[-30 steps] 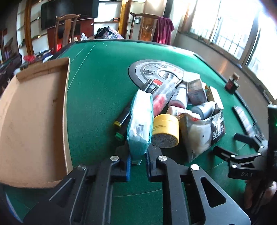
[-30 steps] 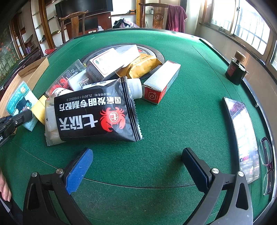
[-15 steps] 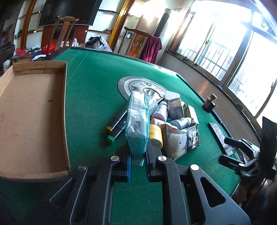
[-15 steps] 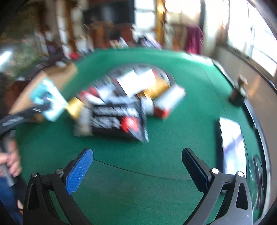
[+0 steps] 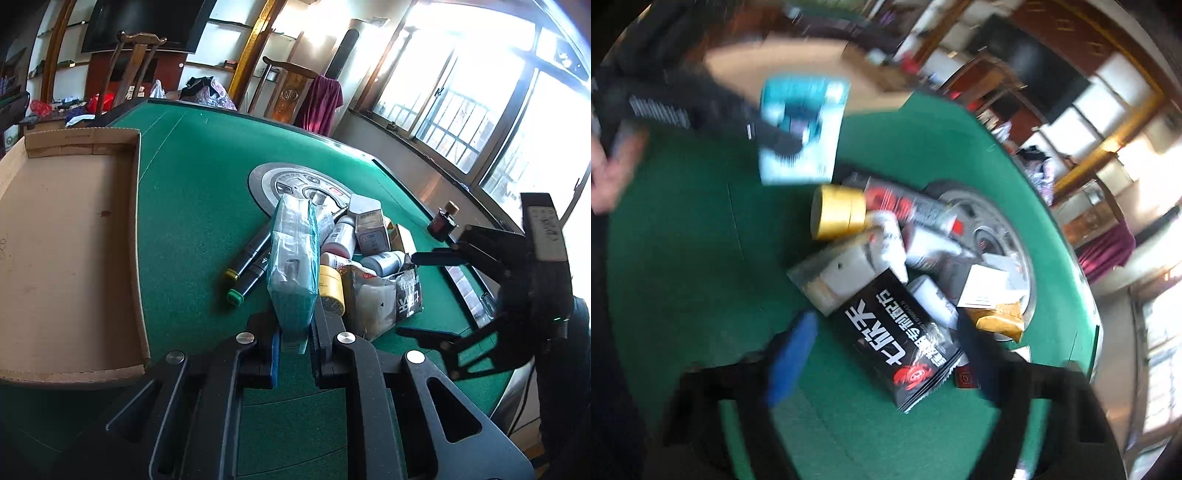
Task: Organize objects
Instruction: 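Grasp the black crab-logo snack bag with the right gripper while the left holds the tissue pack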
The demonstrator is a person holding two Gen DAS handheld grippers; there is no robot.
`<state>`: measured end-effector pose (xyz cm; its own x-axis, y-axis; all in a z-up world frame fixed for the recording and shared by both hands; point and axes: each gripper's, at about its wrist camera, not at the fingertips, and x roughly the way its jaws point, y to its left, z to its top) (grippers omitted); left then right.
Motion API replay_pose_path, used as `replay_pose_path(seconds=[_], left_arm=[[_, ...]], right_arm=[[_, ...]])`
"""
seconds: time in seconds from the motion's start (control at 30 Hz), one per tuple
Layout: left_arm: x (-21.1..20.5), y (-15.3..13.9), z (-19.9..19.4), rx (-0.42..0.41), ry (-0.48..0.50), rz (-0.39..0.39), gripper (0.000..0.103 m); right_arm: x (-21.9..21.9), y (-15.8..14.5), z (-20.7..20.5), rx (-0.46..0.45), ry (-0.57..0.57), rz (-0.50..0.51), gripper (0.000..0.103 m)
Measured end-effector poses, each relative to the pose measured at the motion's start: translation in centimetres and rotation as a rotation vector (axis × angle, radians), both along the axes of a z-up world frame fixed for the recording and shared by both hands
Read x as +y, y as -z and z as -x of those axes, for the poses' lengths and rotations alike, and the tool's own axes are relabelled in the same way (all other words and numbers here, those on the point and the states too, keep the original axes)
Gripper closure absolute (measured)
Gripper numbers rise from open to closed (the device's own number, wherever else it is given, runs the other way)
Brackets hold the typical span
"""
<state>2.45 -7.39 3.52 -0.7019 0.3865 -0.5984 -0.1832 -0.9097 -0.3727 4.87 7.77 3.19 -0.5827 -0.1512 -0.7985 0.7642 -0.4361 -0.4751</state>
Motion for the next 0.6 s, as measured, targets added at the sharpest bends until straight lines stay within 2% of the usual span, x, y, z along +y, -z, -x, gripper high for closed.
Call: replay_pose_path(seconds=[0.07,0.2,0.27,0.3,0.33,0.4,0.47,0.6], left_arm=[[0.1,0.0,0.0,-0.002,0.003,0.002,0.091],[0.2,-0.1,0.1,0.0,0.01,0.007,0.091],[0.2,-0.1,0.0,-0.001,0.011,0.006,0.091],[0.2,0.0,0.1,-0.002,0.011,0.005,0.091],[0.1,-0.1,0.0,-0.001,0.01,0.004,0.091],[0.2,0.0,0.0,0.001,0.01,0.004,0.091],[0.2,-0.1,0.0,0.001,0.008,0.005,0.091],[0.3,-0.1,0.0,0.002,0.009,0.012,0.091]], right_arm=[[-0.3,0.5,0.1,0.001,-0.039,-0.03,0.033],[-0.5,2.4,0.3,0.053,-0.082,-0.166,0.031],[-0.3,2.5,0.6,0.047,-0.102,-0.156,0.031],[-0.2,2.3,0.9,0.016,-0.086,-0.147,0.037],[-0.1,2.1,1.4,-0.021,-0.066,-0.132,0.049],[0.1,1.9,1.9,-0.041,-0.027,-0.112,0.05],[0.9,1.2,2.0,-0.094,0.019,-0.043,0.051],[2.9,-0.3,3.4,-0.271,0.187,0.191,0.051]])
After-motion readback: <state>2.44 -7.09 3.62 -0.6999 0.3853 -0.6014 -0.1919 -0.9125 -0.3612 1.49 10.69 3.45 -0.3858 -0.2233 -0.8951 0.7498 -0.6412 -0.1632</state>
